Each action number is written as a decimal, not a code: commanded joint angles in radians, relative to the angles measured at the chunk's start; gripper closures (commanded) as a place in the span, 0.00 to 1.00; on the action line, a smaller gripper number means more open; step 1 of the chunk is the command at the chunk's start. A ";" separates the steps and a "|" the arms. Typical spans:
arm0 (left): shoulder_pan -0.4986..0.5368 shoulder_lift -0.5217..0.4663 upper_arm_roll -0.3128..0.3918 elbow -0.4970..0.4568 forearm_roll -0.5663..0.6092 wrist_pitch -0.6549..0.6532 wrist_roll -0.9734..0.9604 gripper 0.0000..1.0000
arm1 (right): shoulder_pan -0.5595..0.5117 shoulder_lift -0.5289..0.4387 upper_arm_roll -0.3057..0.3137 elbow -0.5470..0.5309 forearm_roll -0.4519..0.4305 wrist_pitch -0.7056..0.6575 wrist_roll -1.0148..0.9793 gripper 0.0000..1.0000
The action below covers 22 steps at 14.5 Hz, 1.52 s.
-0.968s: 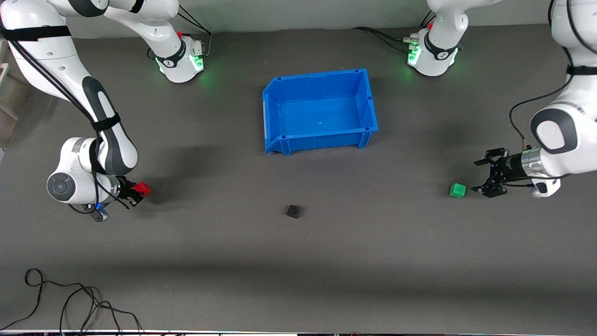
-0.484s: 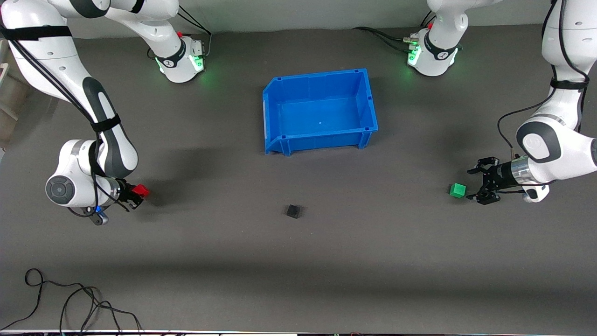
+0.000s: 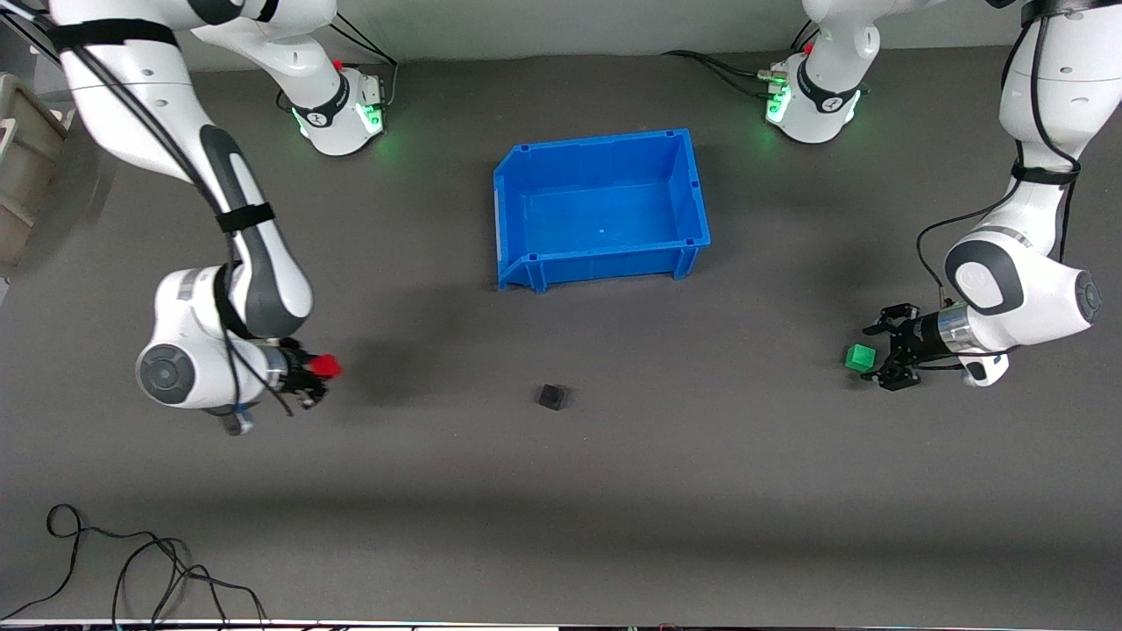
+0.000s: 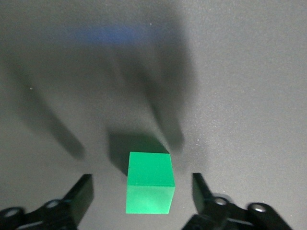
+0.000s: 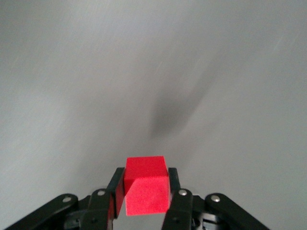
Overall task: Attach green and red cubes to black cube
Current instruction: 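Carry the red cube and the green cube toward the black cube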
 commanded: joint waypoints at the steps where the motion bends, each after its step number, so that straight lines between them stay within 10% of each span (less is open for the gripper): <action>1: 0.006 -0.004 0.005 0.008 -0.020 -0.008 0.024 0.58 | 0.078 0.113 -0.010 0.171 0.109 -0.023 0.164 0.65; 7: 0.009 -0.009 0.007 0.011 -0.021 -0.013 0.020 0.80 | 0.251 0.362 -0.009 0.480 0.108 0.106 0.655 0.69; 22: -0.239 0.051 0.005 0.347 -0.021 -0.113 -0.545 0.81 | 0.396 0.412 0.000 0.488 0.109 0.287 0.858 0.72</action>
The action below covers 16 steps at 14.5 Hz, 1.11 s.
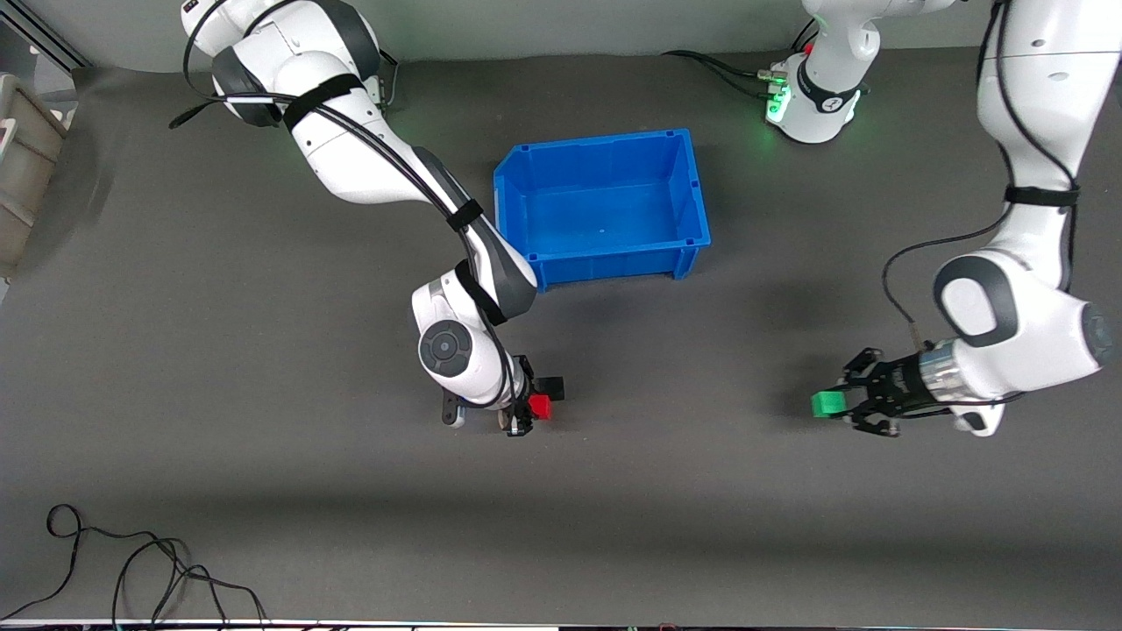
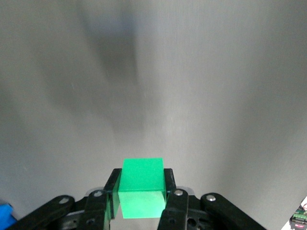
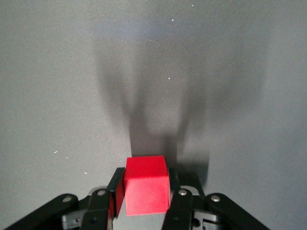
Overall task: Attach green and red cubes to black cube
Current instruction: 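Carry the red cube and the green cube toward the black cube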
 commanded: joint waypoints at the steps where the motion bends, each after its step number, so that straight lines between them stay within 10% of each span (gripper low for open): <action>1: -0.066 0.034 0.015 0.048 -0.007 0.007 -0.086 0.81 | 0.008 0.012 -0.011 0.022 0.022 -0.008 0.014 0.72; 16: -0.237 0.112 0.015 0.049 -0.009 0.150 -0.295 0.82 | 0.028 0.060 0.021 0.085 0.117 0.163 0.233 0.74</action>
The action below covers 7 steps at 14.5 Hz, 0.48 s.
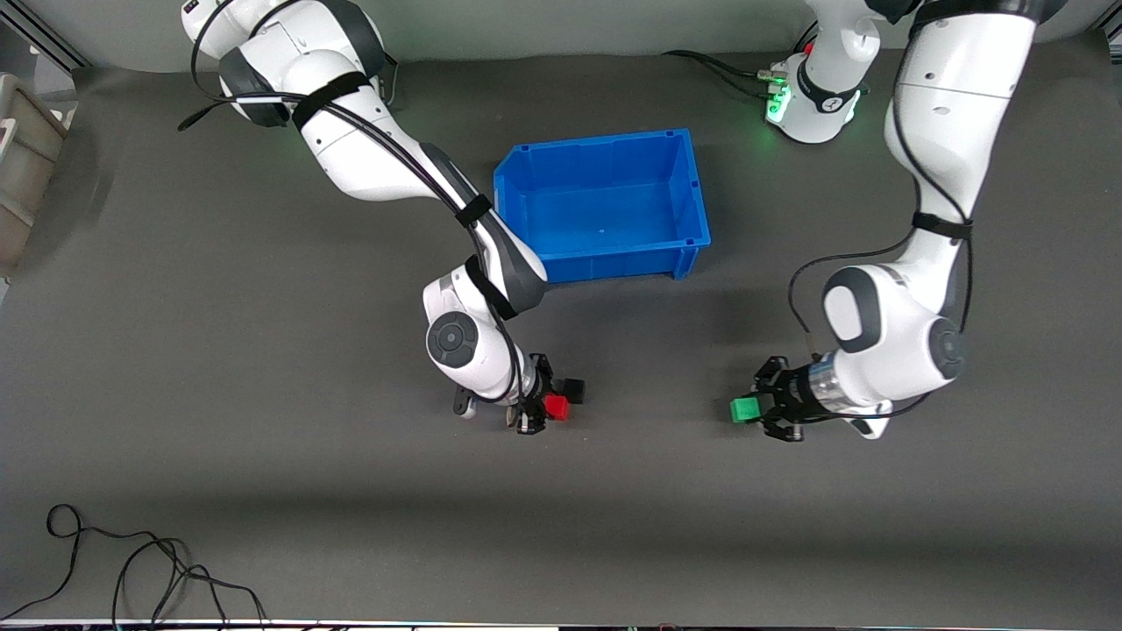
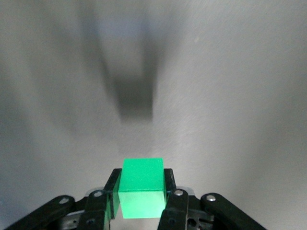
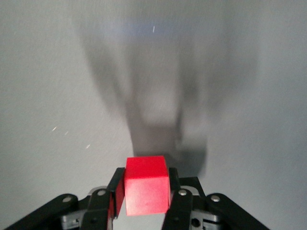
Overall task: Attach green and red cubes to black cube
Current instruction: 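Carry the red cube and the green cube toward the black cube, then lower both cubes against the black cube and open both grippers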
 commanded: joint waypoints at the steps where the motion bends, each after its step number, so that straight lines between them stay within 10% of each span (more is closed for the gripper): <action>1: -0.046 0.014 0.015 0.018 -0.008 0.028 -0.069 0.82 | 0.008 0.061 0.015 0.101 0.059 0.063 0.115 0.74; 7: -0.072 0.021 0.015 0.018 -0.008 0.063 -0.199 0.82 | 0.011 0.127 0.058 0.150 0.064 0.164 0.251 0.74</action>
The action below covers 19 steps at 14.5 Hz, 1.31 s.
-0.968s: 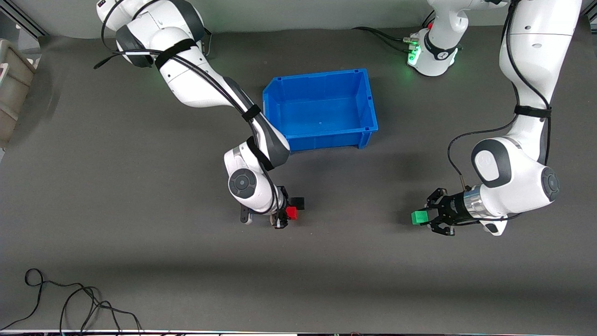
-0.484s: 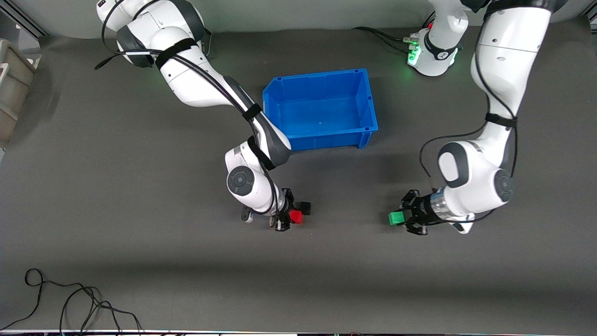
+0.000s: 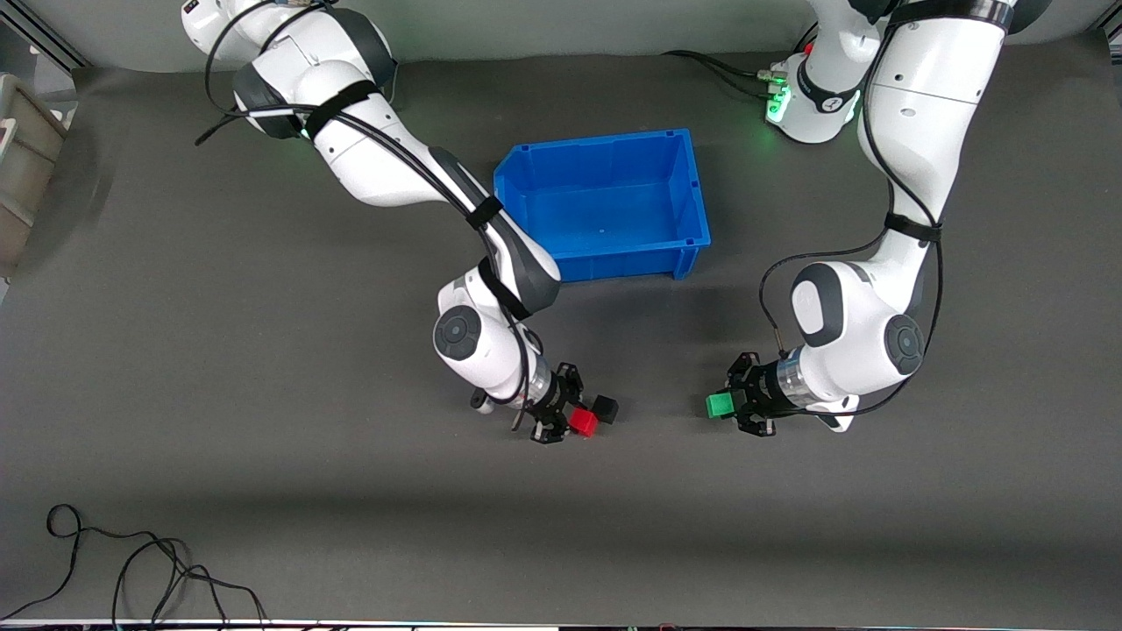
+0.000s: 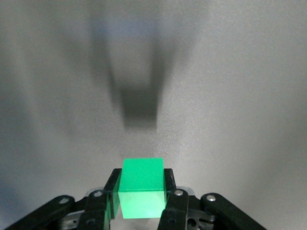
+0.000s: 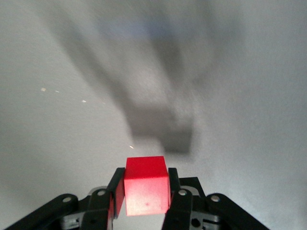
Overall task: Attach green and red cubes to black cube
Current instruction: 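Lower both cubes against the black cube and open both grippers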
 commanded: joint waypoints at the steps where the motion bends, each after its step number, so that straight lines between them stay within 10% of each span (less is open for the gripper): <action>1: -0.046 0.010 0.014 0.014 -0.008 0.066 -0.146 0.82 | 0.009 0.066 0.018 0.072 0.023 0.055 0.063 0.74; 19: -0.246 -0.017 0.023 -0.143 -0.005 0.307 -0.623 0.82 | 0.038 0.126 0.038 0.123 0.016 0.095 0.106 0.74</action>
